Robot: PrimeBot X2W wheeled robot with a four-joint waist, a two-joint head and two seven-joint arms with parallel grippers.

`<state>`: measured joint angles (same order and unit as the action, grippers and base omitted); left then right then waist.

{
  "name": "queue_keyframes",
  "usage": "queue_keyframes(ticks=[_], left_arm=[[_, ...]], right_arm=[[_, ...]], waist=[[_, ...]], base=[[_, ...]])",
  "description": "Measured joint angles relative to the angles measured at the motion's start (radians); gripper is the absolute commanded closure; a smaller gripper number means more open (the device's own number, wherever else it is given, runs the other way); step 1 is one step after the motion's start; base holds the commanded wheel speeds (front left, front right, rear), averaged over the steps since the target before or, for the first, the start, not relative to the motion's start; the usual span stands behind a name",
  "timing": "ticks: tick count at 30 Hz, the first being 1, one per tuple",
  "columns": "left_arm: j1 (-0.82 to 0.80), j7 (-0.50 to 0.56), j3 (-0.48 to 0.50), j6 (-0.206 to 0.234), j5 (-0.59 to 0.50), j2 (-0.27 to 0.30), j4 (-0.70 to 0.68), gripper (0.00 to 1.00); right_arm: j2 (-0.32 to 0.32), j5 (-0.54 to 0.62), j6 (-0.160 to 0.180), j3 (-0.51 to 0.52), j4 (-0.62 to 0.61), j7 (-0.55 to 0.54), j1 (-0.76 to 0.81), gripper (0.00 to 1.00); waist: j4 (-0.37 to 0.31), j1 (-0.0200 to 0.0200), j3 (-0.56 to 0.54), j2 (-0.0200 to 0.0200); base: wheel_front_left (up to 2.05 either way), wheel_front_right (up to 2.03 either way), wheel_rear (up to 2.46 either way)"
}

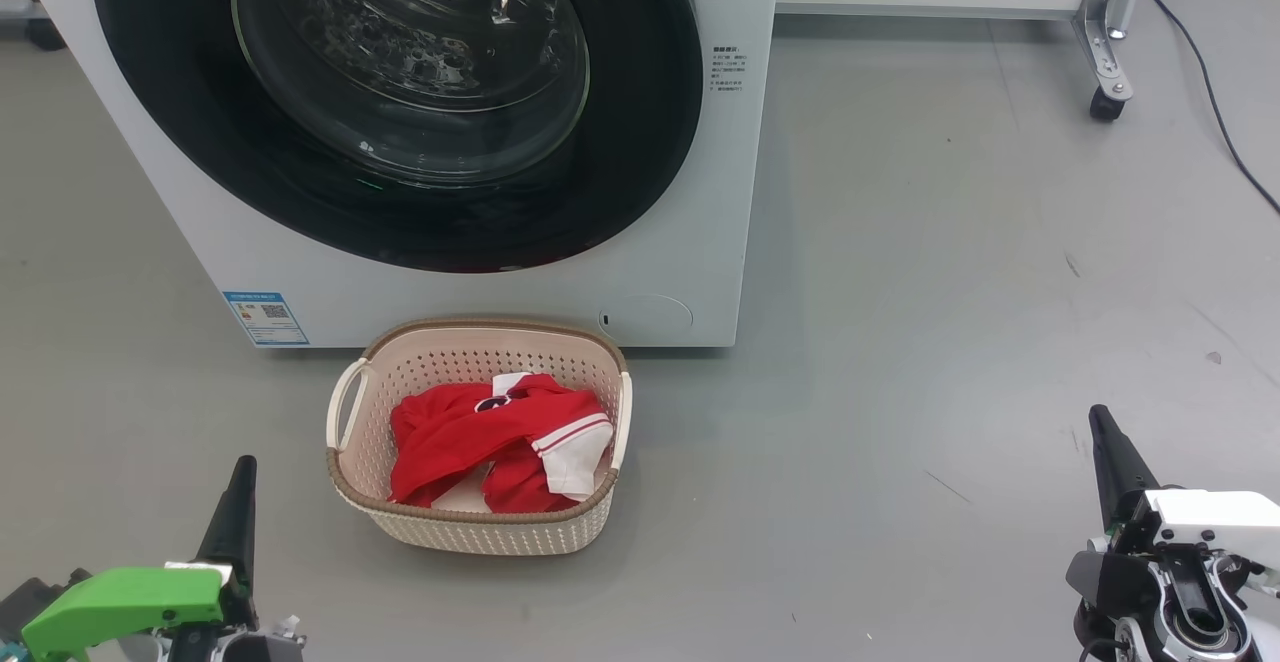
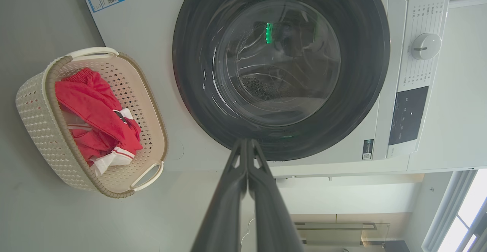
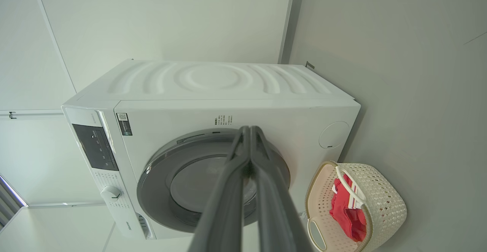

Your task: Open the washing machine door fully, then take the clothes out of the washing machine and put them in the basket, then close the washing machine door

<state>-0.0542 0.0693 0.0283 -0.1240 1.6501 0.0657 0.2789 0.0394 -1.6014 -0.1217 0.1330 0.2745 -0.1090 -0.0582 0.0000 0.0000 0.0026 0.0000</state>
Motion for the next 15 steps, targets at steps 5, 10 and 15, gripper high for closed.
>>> queue_keyframes(ticks=[5,10,15], left_arm=[[0.0,0.0,0.0,0.0,0.0,0.0,0.0,1.0],[0.0,0.0,0.001,0.0,0.0,0.0,0.0,1.0],[-0.001,0.0,0.001,0.0,0.0,0.0,0.0,1.0]], right_arm=[[0.0,0.0,0.0,0.0,0.0,0.0,0.0,1.0],[0.0,0.0,0.0,0.0,0.0,0.0,0.0,1.0],[0.0,0.0,0.0,0.0,0.0,0.0,0.0,1.0]], waist=[[0.0,0.0,0.0,0.0],[0.0,0.0,0.0,0.0],[0.0,0.0,0.0,0.0]], base=[[0.0,0.0,0.0],[0.0,0.0,0.0],[0.0,0.0,0.0]])
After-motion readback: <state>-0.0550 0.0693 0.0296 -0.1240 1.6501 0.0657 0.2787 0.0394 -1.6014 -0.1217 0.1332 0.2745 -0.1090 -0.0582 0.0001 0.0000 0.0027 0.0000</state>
